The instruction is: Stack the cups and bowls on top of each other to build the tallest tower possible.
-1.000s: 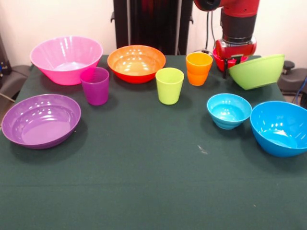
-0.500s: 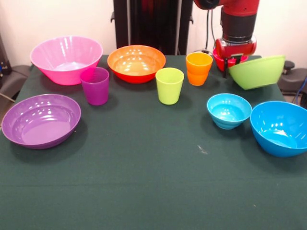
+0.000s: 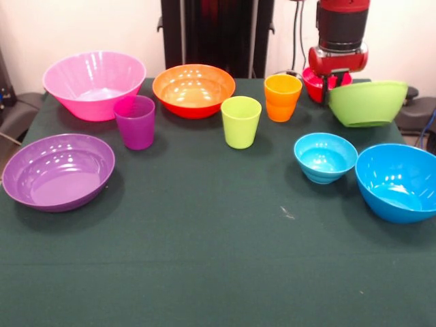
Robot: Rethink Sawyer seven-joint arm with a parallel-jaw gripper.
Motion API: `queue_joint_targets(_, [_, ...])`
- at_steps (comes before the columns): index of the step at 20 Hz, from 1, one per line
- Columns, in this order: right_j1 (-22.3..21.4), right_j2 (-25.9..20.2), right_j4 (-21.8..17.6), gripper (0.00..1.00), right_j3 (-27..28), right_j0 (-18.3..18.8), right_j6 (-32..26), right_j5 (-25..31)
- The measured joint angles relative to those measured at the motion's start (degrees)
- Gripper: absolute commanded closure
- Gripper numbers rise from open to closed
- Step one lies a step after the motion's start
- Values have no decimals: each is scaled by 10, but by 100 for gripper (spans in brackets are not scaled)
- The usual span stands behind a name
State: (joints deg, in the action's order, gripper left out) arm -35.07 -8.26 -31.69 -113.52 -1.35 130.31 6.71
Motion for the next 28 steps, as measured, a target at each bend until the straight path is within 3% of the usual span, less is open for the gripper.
queue_joint_targets(9, [-19, -1, 5, 100, -4, 9, 0, 0])
queue_joint_targets(28, [-46, -33, 26, 100, -5, 85, 0, 65])
